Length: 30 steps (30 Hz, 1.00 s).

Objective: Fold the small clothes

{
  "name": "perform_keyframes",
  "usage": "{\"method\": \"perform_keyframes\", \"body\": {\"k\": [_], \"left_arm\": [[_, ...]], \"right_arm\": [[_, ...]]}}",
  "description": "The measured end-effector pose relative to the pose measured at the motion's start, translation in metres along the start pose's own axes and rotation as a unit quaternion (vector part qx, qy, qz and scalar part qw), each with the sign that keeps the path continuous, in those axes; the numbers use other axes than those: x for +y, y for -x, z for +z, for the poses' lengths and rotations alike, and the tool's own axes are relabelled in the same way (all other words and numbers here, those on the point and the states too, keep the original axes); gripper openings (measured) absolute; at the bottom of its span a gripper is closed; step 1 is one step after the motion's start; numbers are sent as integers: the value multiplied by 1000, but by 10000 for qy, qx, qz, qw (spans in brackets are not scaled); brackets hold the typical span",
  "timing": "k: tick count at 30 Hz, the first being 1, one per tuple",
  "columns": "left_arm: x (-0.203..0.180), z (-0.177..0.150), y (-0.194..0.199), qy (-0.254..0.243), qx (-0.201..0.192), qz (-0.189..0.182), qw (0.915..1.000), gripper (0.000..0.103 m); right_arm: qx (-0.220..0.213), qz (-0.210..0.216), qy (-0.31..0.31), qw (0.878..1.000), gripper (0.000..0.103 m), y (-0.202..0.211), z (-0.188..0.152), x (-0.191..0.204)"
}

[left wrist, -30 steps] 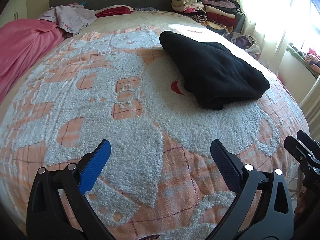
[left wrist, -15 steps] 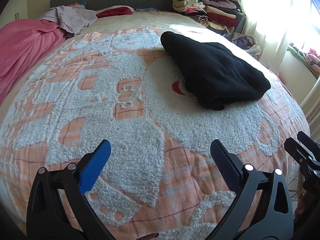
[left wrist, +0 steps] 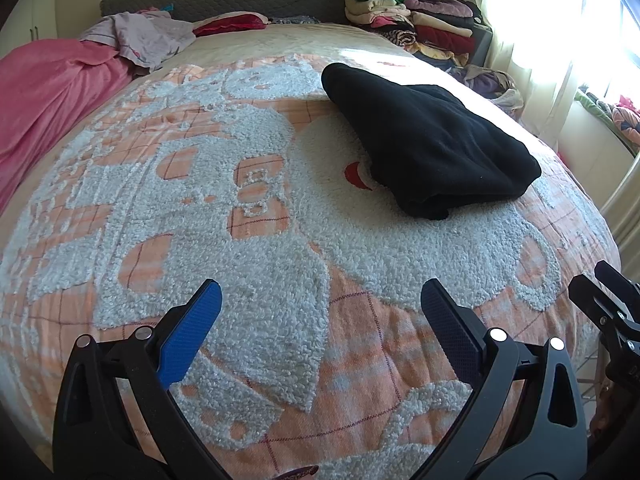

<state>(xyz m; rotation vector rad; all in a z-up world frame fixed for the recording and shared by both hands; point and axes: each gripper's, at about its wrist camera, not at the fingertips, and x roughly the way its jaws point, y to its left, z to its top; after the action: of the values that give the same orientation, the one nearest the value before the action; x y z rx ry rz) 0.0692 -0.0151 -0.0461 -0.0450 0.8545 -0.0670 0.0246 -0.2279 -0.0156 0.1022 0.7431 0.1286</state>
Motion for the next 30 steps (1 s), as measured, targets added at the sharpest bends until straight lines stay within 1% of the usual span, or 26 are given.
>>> {"method": "perform_keyframes", "body": {"k": [30], "left_arm": [[-1, 0, 2, 17, 11, -30, 10000, 94]], "right_arm": [[-49, -76, 2, 10000, 99, 1, 0, -3]]}}
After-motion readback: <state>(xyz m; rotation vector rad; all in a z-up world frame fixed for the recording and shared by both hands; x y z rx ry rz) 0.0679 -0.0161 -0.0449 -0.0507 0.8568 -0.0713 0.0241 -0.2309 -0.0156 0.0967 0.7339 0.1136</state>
